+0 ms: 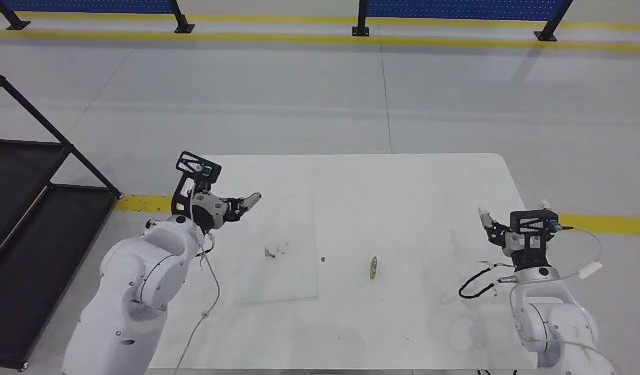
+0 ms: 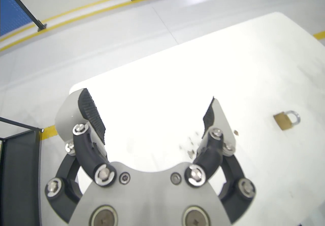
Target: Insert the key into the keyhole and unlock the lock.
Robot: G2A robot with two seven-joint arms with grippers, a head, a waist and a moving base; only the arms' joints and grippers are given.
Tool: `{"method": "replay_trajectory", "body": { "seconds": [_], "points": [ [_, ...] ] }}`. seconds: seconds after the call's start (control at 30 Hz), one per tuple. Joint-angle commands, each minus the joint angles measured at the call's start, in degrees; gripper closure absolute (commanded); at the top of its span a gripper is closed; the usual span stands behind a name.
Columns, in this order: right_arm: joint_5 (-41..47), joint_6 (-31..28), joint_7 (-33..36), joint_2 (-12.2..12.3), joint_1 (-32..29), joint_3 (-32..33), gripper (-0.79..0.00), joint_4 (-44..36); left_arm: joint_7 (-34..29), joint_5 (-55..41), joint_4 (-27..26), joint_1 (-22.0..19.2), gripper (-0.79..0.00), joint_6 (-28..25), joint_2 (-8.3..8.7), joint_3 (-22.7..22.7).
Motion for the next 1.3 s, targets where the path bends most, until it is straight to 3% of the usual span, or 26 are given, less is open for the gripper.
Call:
{"method": "replay_trajectory", "body": {
  "seconds": [0.0, 0.2, 0.4, 0.5, 0.6, 0.9, 1.27],
  "points": [
    [0.0, 0.0, 0.0, 0.0, 0.0, 0.0, -0.785, 0.0, -10.0, -1.8, -0.6, -2.1, -0.785, 0.4, 0.17, 0.7],
    [0.0, 0.0, 0.0, 0.0, 0.0, 0.0, -0.785, 0.0, -28.9, -5.0, 2.1, -8.8, -0.785, 6.1, 0.31, 5.1],
    [0.0, 0.0, 0.0, 0.0, 0.0, 0.0, -0.785, 0.0, -36.9, -4.3, 5.1, -13.1, -0.785, 12.4, 0.14, 9.4],
    [0.0, 0.0, 0.0, 0.0, 0.0, 0.0, -0.785, 0.0, -38.2, -4.8, 6.3, -13.6, -0.785, 13.2, 0.12, 10.8],
    [0.0, 0.0, 0.0, 0.0, 0.0, 0.0, -0.785, 0.0, -38.1, -6.1, 8.5, -13.9, -0.785, 17.4, -0.09, 11.3],
    [0.0, 0.0, 0.0, 0.0, 0.0, 0.0, -0.785, 0.0, -34.1, -14.5, 12.6, -12.8, -0.785, 24.0, -0.66, 11.6],
    [0.0, 0.0, 0.0, 0.0, 0.0, 0.0, -0.785, 0.0, -27.8, -22.4, 16.8, -10.9, -0.785, 26.7, -0.86, 10.8]
  ]
}}
